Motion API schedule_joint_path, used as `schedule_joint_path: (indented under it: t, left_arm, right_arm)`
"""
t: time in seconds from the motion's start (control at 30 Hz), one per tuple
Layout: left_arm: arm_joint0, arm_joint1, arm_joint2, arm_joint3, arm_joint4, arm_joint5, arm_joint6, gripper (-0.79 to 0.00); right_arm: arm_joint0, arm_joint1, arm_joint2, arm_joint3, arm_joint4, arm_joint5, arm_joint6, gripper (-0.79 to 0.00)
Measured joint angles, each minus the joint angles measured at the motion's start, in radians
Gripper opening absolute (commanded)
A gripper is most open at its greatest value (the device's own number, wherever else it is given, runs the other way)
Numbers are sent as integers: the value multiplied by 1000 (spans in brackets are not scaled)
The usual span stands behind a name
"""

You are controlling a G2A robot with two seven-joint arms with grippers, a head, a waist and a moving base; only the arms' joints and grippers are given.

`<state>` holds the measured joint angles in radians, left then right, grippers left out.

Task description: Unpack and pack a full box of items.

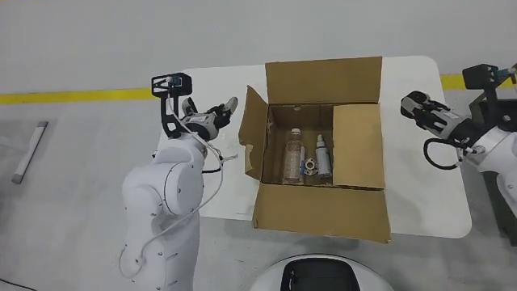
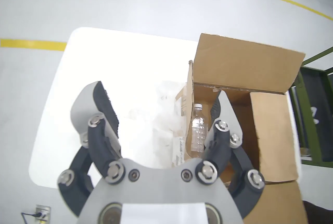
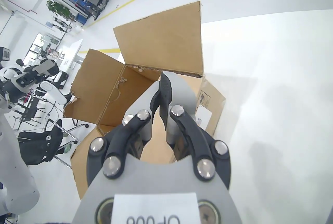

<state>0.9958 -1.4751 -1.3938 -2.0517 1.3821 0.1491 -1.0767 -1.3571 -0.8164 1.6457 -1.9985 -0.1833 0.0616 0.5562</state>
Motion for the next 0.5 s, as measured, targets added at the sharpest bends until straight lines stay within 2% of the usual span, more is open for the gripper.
schedule_joint_path:
  t: [0.2, 0.4, 0.5]
  left_arm:
    - [76, 15, -2, 8, 101, -121, 86, -785]
    - [123, 18, -6, 52, 121, -106, 91, -785]
    - [123, 18, 8, 85, 106, -111, 97, -785]
  right_arm:
    - [-34, -3, 38, -2, 9, -4, 3, -785]
    - [-67, -7, 75, 0, 16, 20, -8, -785]
    - [-82, -11, 92, 8, 43, 73, -18, -785]
